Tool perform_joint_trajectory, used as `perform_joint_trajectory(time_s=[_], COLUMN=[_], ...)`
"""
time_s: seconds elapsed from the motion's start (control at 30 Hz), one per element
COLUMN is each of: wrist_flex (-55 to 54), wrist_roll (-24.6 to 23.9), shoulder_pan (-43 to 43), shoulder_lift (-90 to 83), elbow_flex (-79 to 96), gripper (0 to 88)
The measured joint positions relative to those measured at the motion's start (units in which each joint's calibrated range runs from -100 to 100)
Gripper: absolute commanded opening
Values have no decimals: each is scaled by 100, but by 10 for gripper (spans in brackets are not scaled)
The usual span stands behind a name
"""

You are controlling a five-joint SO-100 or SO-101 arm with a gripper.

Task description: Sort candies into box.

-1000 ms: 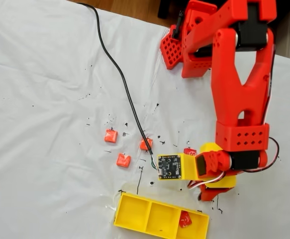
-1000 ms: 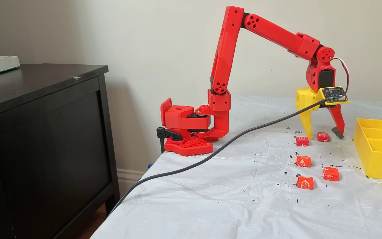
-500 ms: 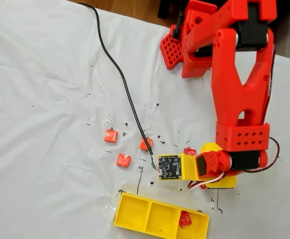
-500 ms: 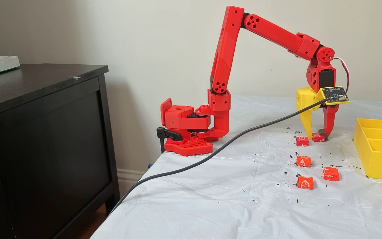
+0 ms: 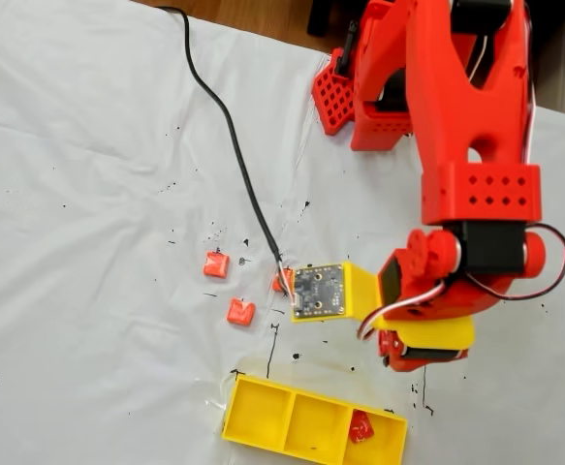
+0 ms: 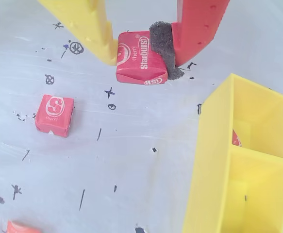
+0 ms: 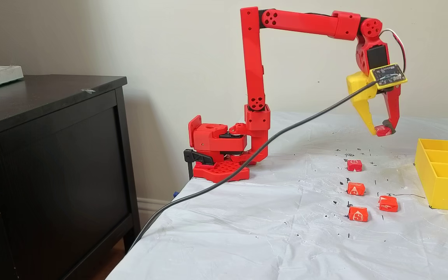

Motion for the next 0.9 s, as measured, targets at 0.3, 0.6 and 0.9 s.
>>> perform_joint_trajectory(time_s=[0.3,0.6,0.9], wrist_flex=[-557,-1201,-1342], wrist_roll=[230,342,376], shoulder_pan=[715,983,943], shoulder_lift=[365,1162,1493], elbow_flex=[-832,-1287,-1287], gripper=[2,2,2])
